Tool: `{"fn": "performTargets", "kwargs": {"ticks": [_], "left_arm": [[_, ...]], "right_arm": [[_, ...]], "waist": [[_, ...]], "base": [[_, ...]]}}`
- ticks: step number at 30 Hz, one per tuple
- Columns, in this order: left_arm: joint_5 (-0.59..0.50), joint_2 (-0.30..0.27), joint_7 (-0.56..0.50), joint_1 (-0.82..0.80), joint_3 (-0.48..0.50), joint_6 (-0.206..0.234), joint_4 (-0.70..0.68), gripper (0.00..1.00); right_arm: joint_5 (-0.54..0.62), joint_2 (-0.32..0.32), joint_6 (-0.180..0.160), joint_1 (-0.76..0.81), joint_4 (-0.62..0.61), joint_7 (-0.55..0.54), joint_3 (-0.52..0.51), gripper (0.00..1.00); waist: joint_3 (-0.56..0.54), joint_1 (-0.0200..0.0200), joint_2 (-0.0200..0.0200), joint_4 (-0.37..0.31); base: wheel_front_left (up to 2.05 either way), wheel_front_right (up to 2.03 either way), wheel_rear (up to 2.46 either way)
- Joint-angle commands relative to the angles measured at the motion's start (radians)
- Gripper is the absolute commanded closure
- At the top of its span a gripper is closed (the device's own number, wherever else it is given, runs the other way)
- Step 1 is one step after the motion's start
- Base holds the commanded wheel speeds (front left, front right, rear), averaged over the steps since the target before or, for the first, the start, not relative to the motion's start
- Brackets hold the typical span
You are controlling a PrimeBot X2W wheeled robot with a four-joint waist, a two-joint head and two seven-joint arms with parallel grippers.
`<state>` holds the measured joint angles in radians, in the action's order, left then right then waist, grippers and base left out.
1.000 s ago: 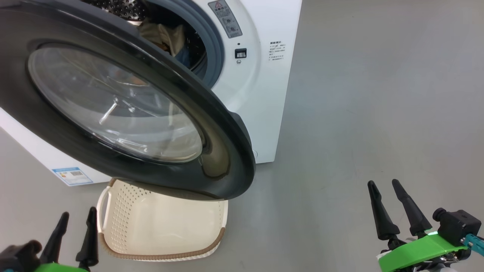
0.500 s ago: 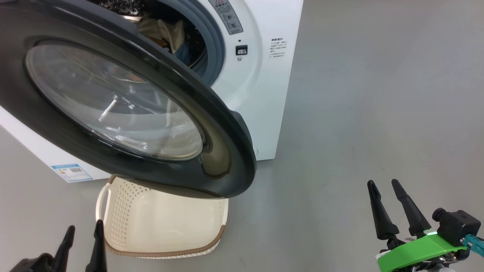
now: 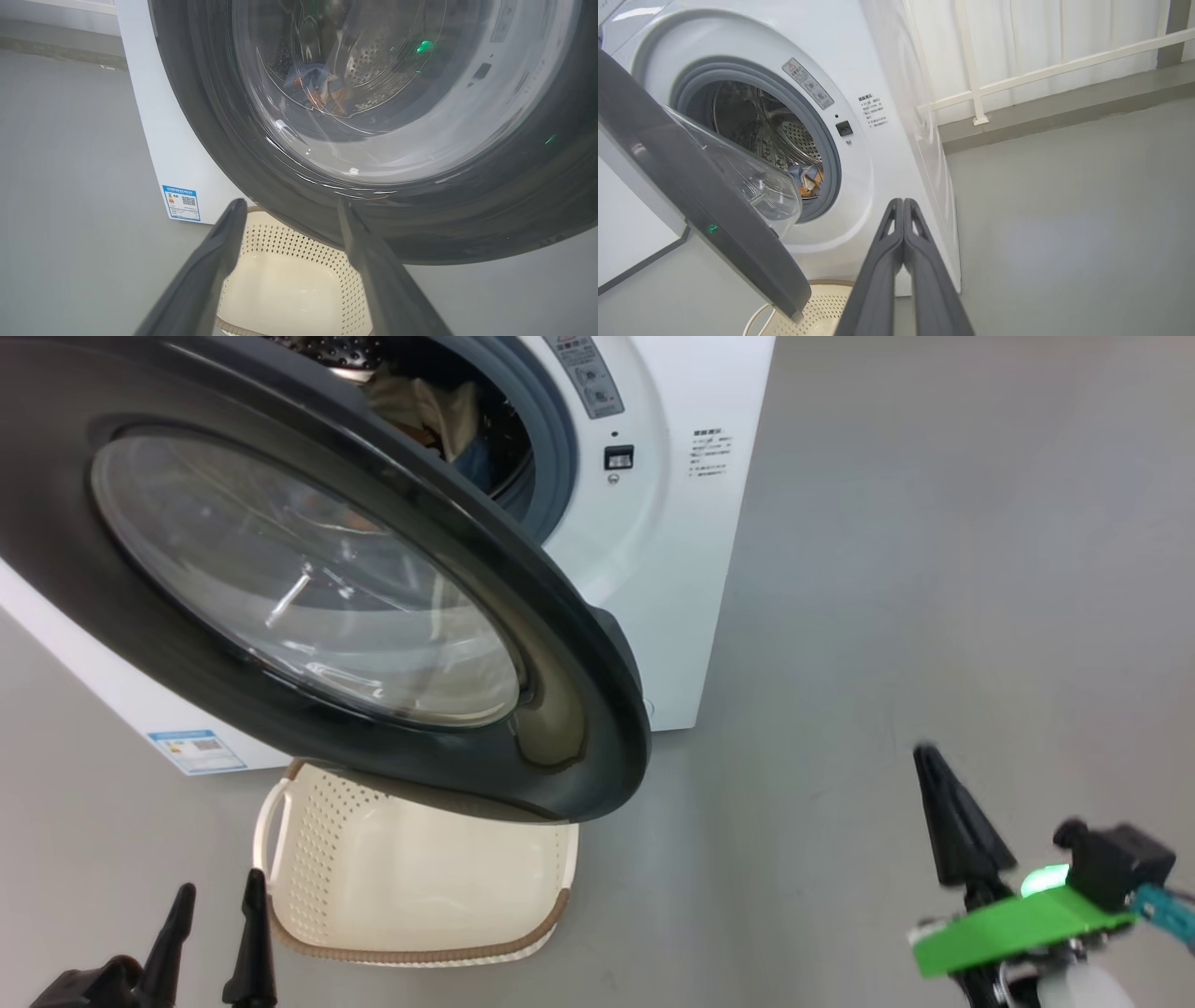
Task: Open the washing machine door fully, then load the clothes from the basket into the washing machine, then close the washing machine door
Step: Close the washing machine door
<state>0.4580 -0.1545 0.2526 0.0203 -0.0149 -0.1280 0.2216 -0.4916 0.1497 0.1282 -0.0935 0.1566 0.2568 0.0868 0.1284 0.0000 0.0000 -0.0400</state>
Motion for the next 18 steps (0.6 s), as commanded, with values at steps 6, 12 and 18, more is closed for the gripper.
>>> {"fn": "performTargets", "kwargs": {"ticks": [6, 12, 18], "left_arm": [[-0.01, 0.005, 0.009, -0.03, 0.036, -0.003, -0.043, 0.0], [-0.015, 0.018, 0.009, -0.02, 0.033, -0.003, -0.057, 0.0], [-0.012, 0.027, 0.009, -0.01, 0.033, -0.003, -0.063, 0.0]], "right_arm": [[-0.039, -0.015, 0.003, -0.139, -0.15, 0.005, 0.068, 1.0], [-0.056, -0.019, 0.003, -0.206, -0.35, 0.005, 0.19, 1.0], [-0.034, 0.006, 0.003, -0.21, -0.403, 0.005, 0.368, 1.0]], "waist": [[-0.014, 0.0, 0.0, 0.03], [-0.033, 0.0, 0.0, 0.056], [-0.04, 0.0, 0.0, 0.076]], "base": [[0.0, 0.0, 0.0], [0.0, 0.0, 0.0], [0.0, 0.0, 0.0]]}}
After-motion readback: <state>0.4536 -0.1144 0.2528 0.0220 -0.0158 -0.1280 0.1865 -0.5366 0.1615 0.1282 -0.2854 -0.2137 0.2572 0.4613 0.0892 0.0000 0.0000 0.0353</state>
